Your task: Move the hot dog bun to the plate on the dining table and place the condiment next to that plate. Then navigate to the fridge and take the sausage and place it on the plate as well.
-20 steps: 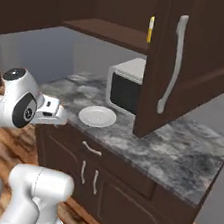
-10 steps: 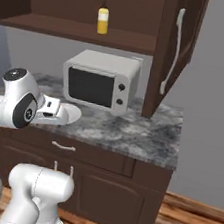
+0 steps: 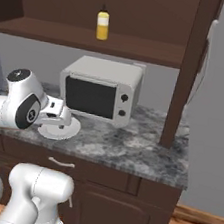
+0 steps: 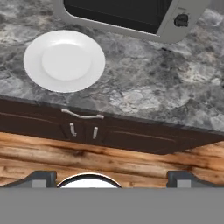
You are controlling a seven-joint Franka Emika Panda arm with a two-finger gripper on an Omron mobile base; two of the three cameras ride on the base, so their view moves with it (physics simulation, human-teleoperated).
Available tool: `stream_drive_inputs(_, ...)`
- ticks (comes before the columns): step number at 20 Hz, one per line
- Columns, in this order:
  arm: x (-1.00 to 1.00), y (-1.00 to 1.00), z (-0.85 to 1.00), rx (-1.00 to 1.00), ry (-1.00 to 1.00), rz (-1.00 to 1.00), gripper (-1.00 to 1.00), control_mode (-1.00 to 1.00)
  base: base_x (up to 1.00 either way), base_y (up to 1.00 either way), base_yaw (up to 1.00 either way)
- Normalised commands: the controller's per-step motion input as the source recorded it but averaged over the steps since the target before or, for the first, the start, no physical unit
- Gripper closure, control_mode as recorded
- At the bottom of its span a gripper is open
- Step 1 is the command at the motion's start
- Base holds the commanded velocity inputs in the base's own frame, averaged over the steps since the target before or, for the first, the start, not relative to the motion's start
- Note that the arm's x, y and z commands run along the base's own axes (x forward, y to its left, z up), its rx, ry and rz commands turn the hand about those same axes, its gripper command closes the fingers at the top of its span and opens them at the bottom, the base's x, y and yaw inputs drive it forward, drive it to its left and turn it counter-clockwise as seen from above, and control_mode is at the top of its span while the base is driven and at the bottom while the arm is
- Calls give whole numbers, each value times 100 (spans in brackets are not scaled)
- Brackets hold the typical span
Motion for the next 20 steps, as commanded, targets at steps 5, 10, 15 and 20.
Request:
stream_drive_inputs(5,0,0,0,0,0,0,-100,100,50,3,-5)
stream_drive_inputs(10,0,0,0,0,0,0,-100,100,18,0,-20)
stream_drive_inputs(15,0,0,0,0,0,0,-100,100,46,10,-20)
stream_drive_inputs(20,2,0,4,0,0,0,-100,-100,35,5,-4)
